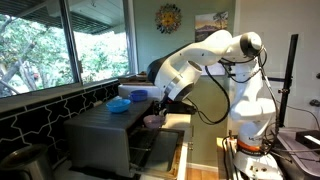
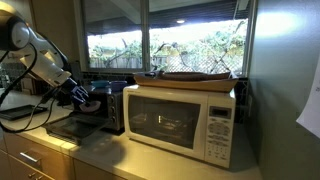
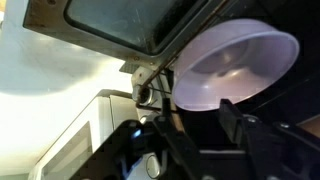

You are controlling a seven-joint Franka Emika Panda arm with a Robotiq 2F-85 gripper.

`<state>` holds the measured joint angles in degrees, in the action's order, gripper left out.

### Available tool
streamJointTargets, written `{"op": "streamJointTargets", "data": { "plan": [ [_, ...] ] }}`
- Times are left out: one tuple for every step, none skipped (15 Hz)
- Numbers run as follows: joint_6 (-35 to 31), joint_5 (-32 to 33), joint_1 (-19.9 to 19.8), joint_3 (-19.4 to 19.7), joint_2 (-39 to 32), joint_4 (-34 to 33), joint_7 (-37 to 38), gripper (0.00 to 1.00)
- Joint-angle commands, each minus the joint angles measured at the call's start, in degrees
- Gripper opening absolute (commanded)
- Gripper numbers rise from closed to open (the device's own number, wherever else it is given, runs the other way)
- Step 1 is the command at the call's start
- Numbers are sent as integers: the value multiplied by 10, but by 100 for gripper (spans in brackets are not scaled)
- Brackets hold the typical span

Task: Pull out the rack from the toaster oven and put the purple bowl on the rack.

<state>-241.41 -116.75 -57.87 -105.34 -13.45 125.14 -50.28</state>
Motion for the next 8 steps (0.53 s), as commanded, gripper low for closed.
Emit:
{"op": "streamJointTargets", "data": {
  "plan": [
    [-17,29,-22,-53,-25,-14,-8,85],
    [-22,38,-31,-77,-45,-14,-21,92],
    [-18,30,-45,-97,-48,-14,-43,100],
    [-15,21,-64,-123,-53,-14,-69,100],
    [-15,21,-80,-150,-65,-12,-88,100],
    [-15,12,-100,-177,-73,-13,-123,100],
    [-15,7,-117,-206,-87,-13,-160,100],
    [-14,-1,-133,-231,-99,-15,-198,100]
  ]
}}
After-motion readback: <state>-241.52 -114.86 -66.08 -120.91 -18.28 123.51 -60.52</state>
